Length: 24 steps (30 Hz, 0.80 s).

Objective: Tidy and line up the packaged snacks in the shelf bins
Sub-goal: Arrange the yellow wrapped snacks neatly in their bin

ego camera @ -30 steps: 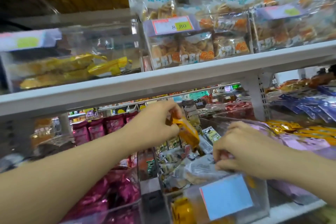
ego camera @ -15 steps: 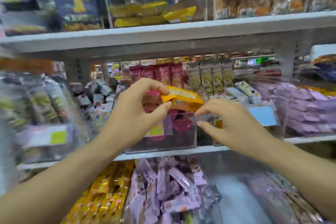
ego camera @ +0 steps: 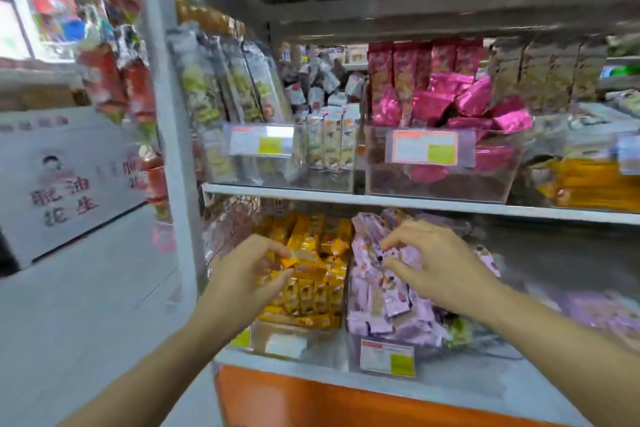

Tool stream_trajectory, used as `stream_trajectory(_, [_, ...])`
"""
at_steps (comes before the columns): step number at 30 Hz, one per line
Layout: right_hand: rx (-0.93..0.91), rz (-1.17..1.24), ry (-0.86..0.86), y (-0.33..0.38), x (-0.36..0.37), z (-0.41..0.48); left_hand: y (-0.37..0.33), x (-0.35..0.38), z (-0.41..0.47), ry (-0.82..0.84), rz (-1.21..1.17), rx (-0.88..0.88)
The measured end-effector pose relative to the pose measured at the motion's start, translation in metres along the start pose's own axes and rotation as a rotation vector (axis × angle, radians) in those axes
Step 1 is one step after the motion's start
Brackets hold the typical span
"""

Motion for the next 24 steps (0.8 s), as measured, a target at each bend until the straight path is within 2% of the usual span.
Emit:
stream_trajectory(2, [0.013, 0.005, 0.039, -0.002, 0.008, 0.002, 0.020, 0.011, -0.003, 0.074, 0.076, -0.068])
stream_trajectory(5, [0.035, 0.007, 0.058, -0.006, 0.011, 0.004, 0.035, 0.026, -0.005, 0.234, 0.011, -0.243])
stream_trajectory(9, [0.028, 0.018, 0.081, -0.011, 0.004, 0.006, 0.031, 0.036, 0.002, 0.312, -0.017, -0.254])
stream_trajectory(14, [0.025, -0.003, 0.047, -0.015, -0.023, 0.008, -0.017, 0.035, 0.033, 0.339, -0.040, -0.159])
stream_trajectory(24, [0.031, -0.125, -0.156, -0.036, -0.139, -0.005, -0.181, 0.055, 0.110, 0.278, -0.093, 0.333])
Point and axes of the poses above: each hand's wrist, its own z-axis towards the middle knuckle, its own x-axis out of the palm, y = z × x, the point moved 2 cm from there along z, towards the middle knuckle, and after that the axes turned 4 degrees about -y, right-handed, at the moved point
